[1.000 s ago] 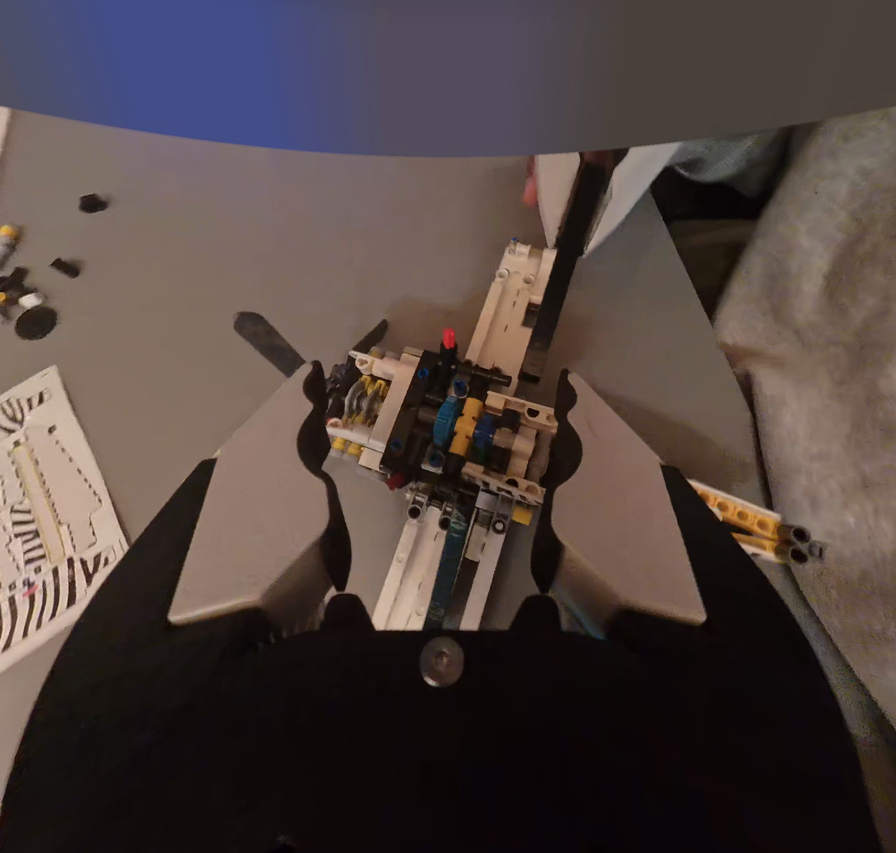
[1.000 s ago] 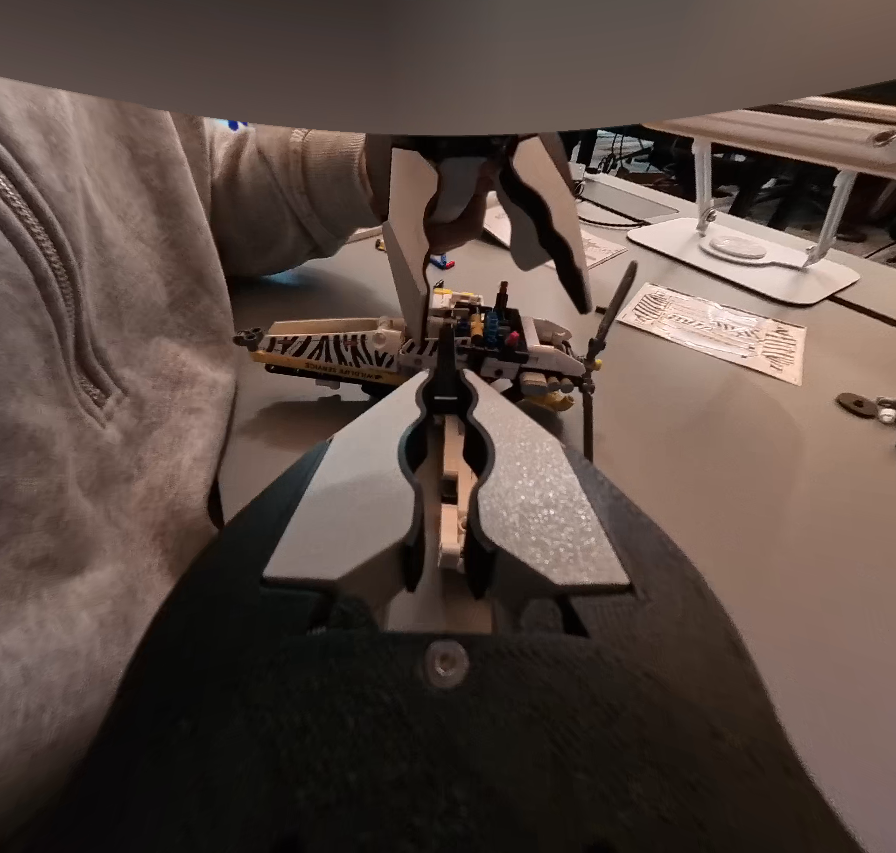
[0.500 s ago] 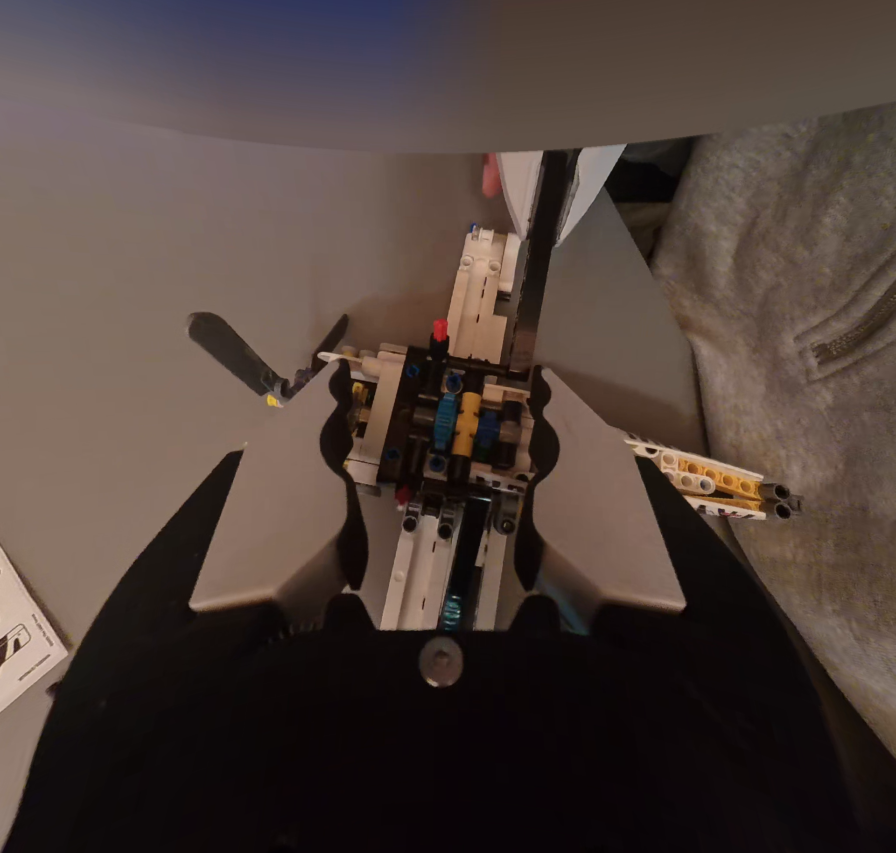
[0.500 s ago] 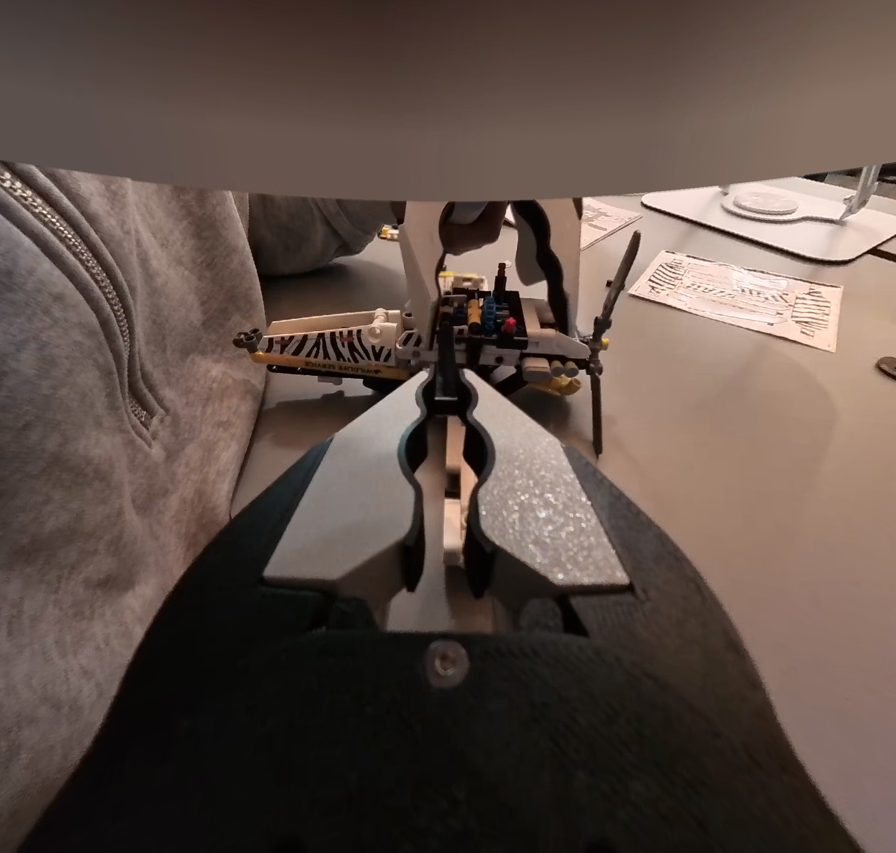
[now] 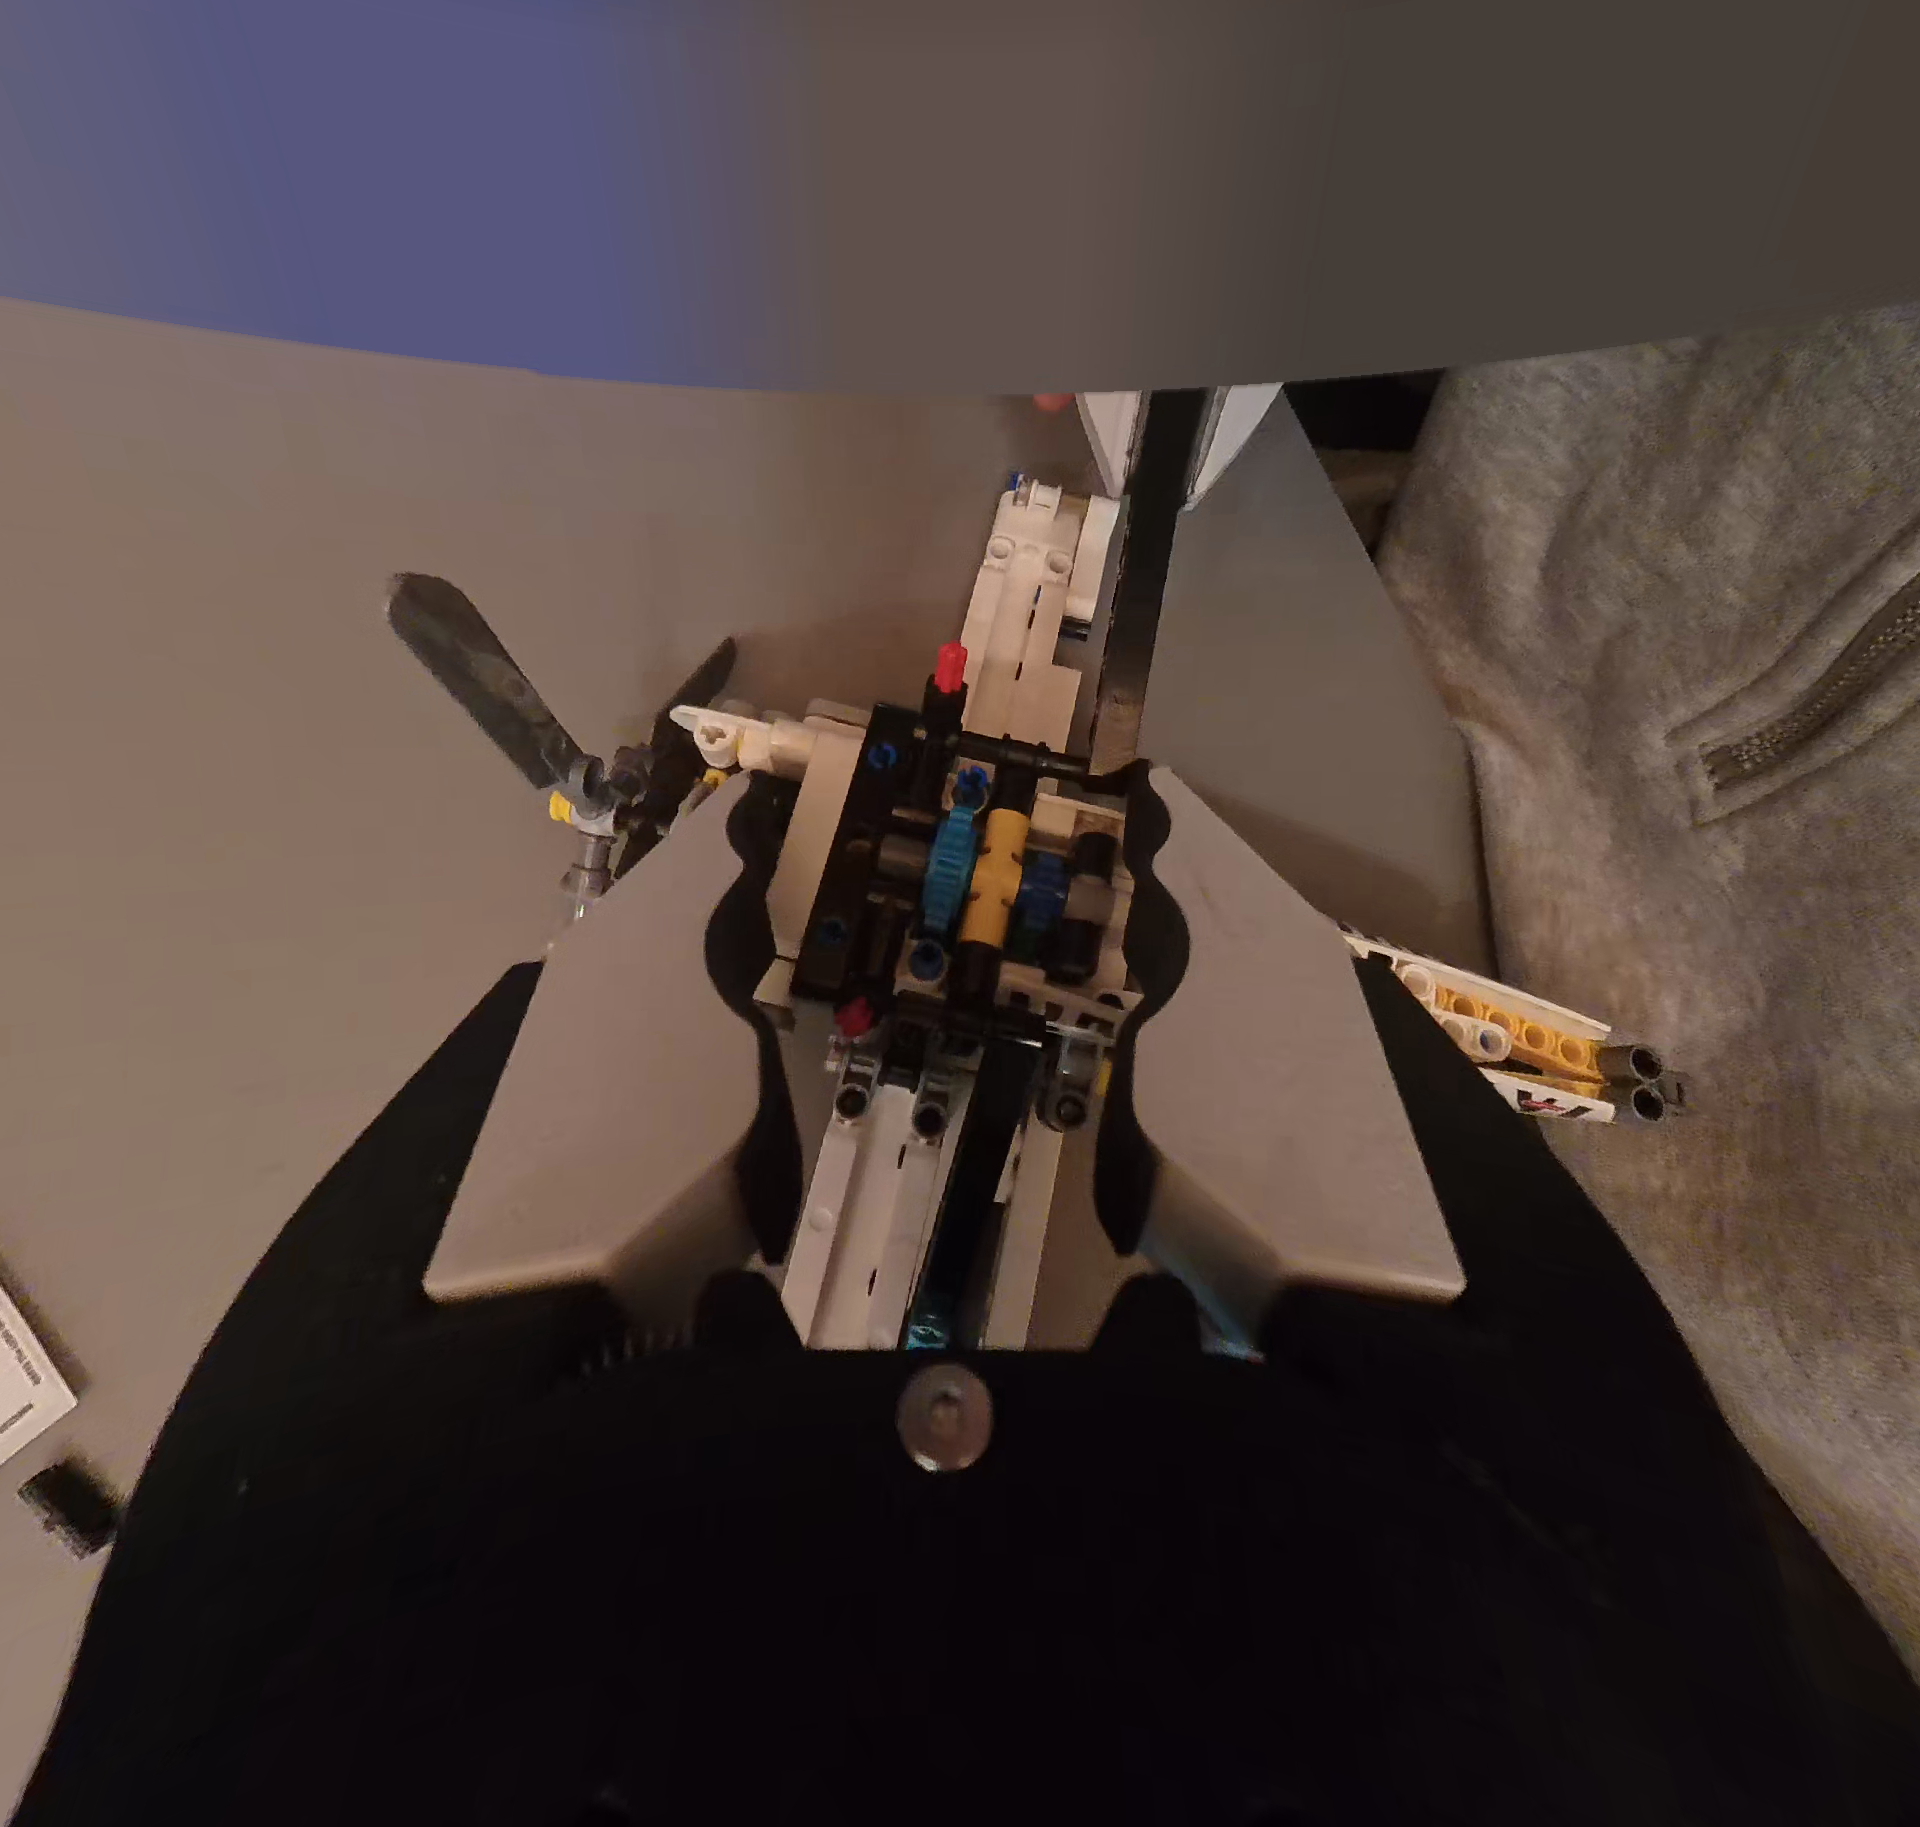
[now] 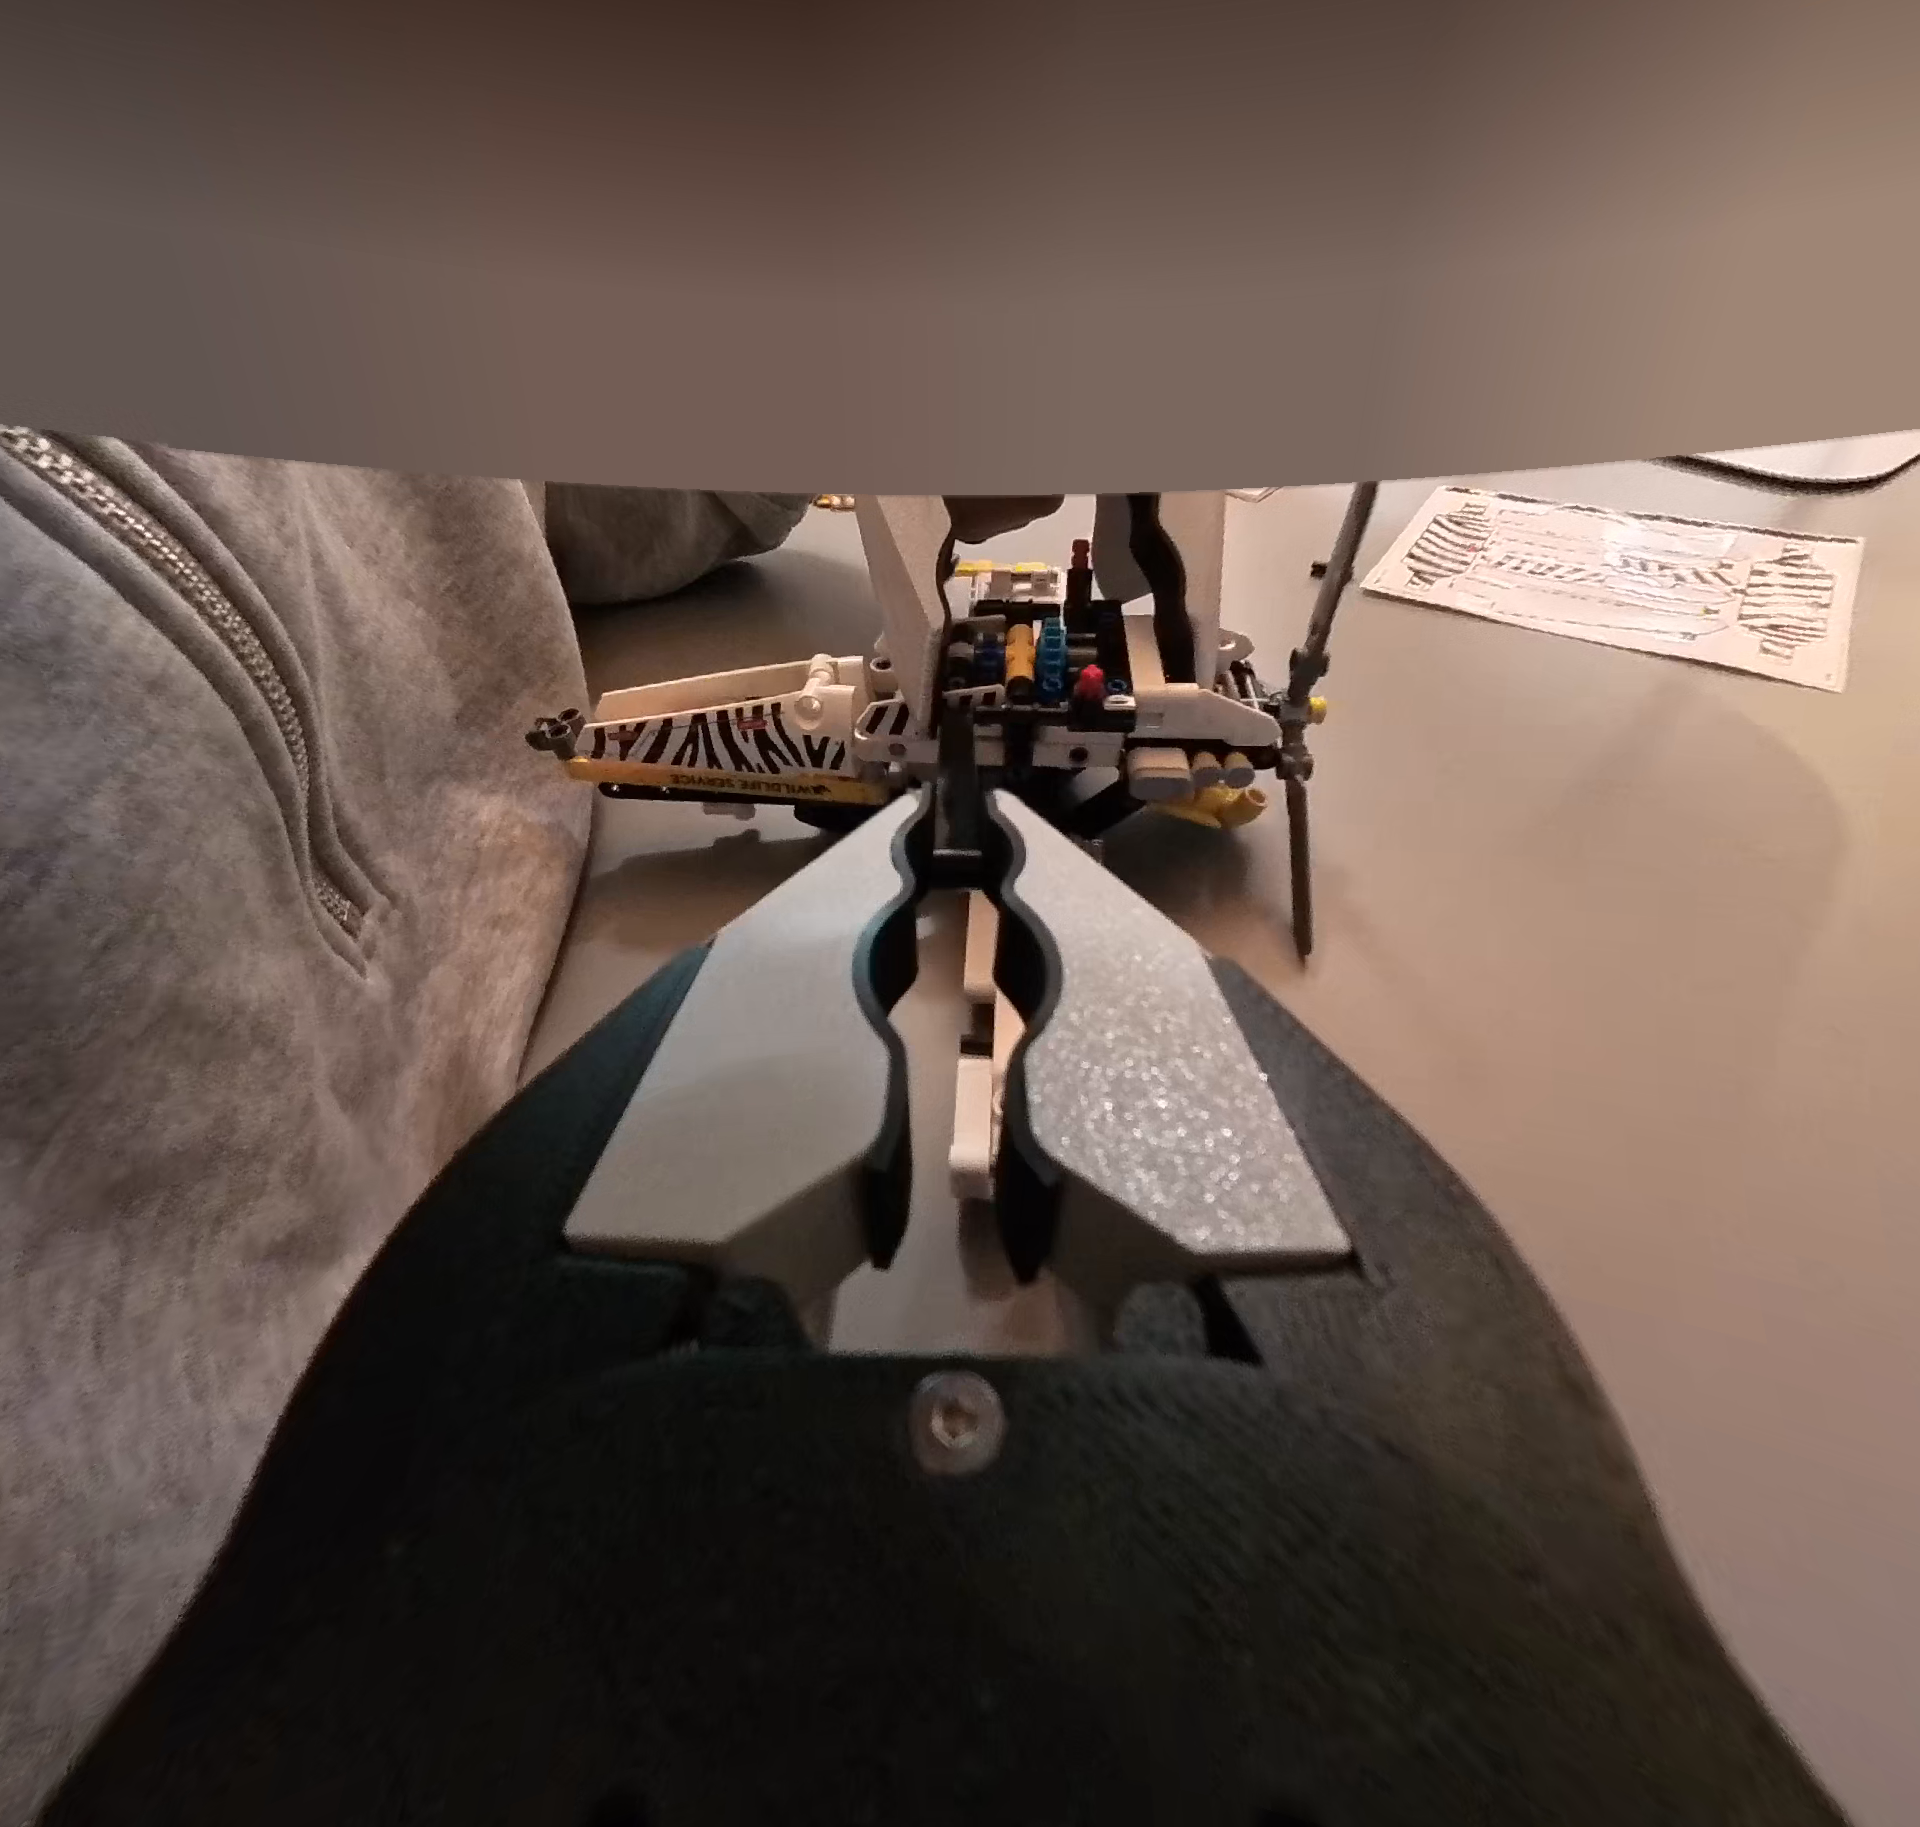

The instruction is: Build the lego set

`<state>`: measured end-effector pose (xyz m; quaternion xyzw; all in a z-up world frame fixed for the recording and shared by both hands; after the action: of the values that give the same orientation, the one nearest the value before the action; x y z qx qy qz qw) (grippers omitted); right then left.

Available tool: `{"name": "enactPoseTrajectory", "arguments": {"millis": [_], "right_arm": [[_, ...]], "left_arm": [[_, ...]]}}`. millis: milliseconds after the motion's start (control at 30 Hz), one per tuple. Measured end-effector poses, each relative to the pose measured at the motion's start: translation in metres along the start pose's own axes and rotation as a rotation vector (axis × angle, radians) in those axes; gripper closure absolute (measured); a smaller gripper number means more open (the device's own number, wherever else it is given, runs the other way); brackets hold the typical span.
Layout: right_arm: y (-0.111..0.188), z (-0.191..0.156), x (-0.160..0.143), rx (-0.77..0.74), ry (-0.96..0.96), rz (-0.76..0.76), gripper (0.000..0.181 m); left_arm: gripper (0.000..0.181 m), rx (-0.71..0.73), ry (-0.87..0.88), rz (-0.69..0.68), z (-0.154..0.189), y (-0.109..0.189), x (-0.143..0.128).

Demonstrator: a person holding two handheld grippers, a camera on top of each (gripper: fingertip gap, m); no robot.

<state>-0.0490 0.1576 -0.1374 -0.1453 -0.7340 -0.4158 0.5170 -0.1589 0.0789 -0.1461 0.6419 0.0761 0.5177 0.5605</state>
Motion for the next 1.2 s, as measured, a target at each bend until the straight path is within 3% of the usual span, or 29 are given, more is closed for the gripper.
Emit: {"name": "enactPoseTrajectory", "arguments": {"millis": [867, 1200], "right_arm": [[-0.0023, 0.003, -0.0039, -0.07, -0.119, -0.023, 0.174], [-0.0008, 0.0012, -0.0075, -0.093, -0.043, -0.06, 0.171]], "left_arm": [[0.115, 0.051, 0.04, 0.029, -0.0054, 0.0025, -0.0017], [0.115, 0.051, 0.032, 0.036, 0.0002, -0.0003, -0.001]]}}
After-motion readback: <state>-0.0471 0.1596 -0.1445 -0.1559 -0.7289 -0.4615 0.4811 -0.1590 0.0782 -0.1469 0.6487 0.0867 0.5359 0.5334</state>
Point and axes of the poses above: each gripper's, where its closed fingertips meet, y back along the fingers, x out of its top, z = x × y across the jaws, the point moved 5 cm from there along y, back along the fingers, and after that the axes turned 14 degrees about -z, right-handed, at the moved point
